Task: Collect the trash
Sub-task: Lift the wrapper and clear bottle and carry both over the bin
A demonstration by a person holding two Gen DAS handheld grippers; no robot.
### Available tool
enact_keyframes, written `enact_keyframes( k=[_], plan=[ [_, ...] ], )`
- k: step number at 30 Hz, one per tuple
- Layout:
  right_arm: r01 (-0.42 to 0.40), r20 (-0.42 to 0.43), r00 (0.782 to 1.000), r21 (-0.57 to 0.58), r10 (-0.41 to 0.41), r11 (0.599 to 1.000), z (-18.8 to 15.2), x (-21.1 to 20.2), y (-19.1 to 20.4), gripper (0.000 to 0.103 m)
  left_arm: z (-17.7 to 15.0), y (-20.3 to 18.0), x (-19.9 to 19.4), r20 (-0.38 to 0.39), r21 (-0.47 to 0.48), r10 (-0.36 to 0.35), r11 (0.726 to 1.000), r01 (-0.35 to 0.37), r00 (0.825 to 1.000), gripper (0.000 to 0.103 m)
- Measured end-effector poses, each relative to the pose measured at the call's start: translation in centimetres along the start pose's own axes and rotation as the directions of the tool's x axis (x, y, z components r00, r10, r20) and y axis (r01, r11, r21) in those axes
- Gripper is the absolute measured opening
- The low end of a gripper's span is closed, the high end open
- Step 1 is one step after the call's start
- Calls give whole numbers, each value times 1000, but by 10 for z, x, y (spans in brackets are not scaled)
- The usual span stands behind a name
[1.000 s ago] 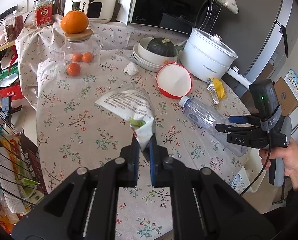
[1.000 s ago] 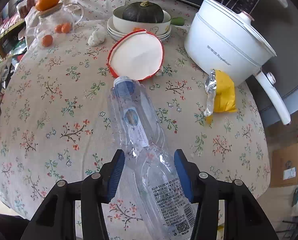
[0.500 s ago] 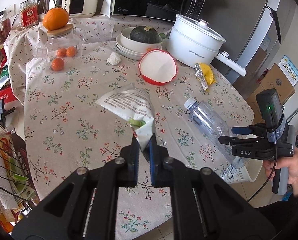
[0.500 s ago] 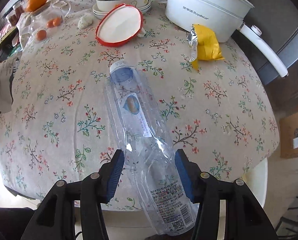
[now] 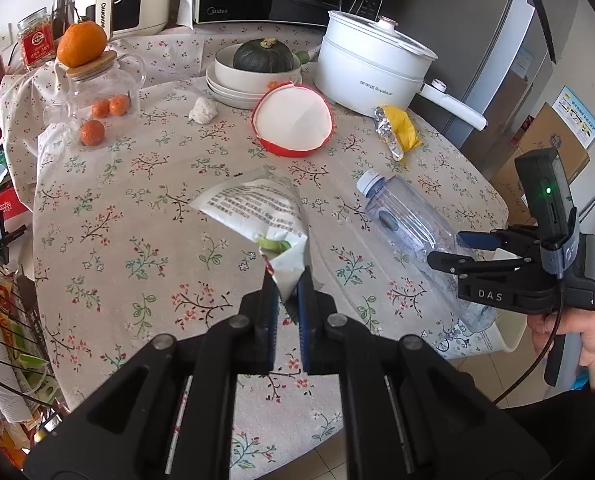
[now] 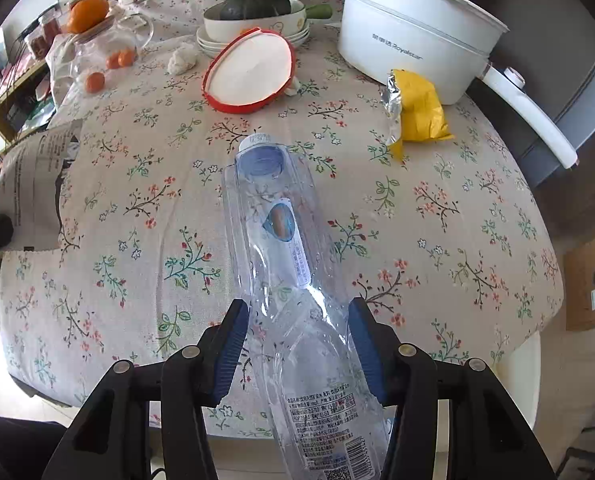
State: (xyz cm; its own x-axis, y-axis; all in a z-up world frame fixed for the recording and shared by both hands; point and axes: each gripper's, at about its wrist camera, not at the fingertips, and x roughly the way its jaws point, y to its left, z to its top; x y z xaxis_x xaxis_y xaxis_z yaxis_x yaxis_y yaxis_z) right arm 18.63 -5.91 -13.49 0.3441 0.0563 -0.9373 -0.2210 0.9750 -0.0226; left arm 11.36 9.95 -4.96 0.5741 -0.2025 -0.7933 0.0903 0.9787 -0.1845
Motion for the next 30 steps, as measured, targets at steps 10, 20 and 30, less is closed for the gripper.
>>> enact_keyframes(
  k=[10, 20, 30],
  plan=[
    [-62, 138, 990, 161, 40, 985, -29, -61, -64, 53, 3, -47, -1, 24, 77, -52, 996, 50, 998, 10],
    [-27, 167, 986, 317, -27, 948, -81, -94, -147, 53, 5, -121, 15, 12, 181, -141, 974, 137, 990, 10],
    [13, 134, 987, 482, -88, 876, -141, -99, -228, 53, -5, -217, 45, -52, 293, -272, 916, 275, 961, 10]
  ],
)
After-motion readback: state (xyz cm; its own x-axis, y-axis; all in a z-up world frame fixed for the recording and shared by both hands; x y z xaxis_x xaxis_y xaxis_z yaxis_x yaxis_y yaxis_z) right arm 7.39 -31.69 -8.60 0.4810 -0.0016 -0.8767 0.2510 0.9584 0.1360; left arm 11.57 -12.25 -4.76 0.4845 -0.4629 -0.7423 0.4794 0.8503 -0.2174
